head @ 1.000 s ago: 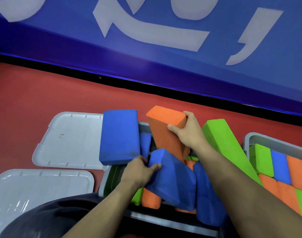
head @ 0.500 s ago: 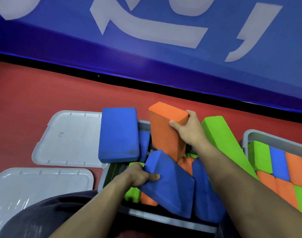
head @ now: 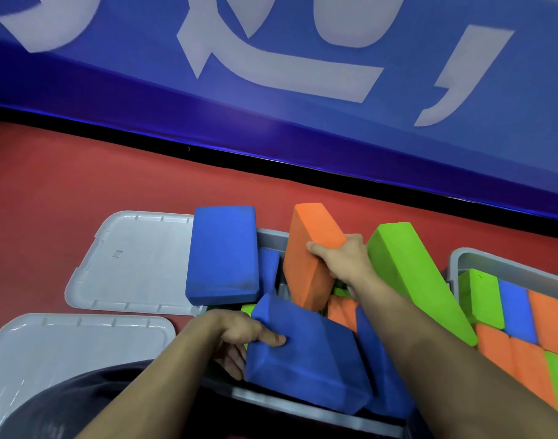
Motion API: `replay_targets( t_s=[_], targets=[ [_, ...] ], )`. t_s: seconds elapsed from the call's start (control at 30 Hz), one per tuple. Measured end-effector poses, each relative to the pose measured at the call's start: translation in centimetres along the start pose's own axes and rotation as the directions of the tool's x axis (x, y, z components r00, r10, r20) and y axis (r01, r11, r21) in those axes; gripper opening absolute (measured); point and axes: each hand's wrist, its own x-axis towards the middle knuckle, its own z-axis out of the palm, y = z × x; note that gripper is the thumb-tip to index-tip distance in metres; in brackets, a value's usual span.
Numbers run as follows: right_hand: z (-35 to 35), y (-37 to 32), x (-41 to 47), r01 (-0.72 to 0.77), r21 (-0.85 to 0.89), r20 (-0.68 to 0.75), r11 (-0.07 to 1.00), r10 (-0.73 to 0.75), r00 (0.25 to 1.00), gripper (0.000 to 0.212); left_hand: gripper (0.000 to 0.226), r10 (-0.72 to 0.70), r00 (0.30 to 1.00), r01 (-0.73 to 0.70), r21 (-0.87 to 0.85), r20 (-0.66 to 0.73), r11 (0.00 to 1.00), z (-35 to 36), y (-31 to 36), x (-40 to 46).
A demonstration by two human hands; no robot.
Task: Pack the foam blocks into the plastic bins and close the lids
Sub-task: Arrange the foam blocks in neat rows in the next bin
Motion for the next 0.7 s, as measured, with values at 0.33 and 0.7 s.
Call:
replay_targets(
  t_s=[0.33, 0.7],
  targets=[
    [-0.5, -3.6, -5.1, -0.063, 0.248, 0.037, 0.967, 0.055, 0.998, 0.086, 0.089, -0.058, 0.990, 0.060, -0.011, 0.132, 0.998, -0.2, -0.6, -0.8],
    [2.8, -2.2, -5.2, -0.060, 0.137, 0.098, 0.989, 0.047, 0.994, 0.116, 0.037, 0.225, 0.887, -0.181, 0.145, -0.403, 0.973, -0.3, 1.1, -0.4]
  ],
)
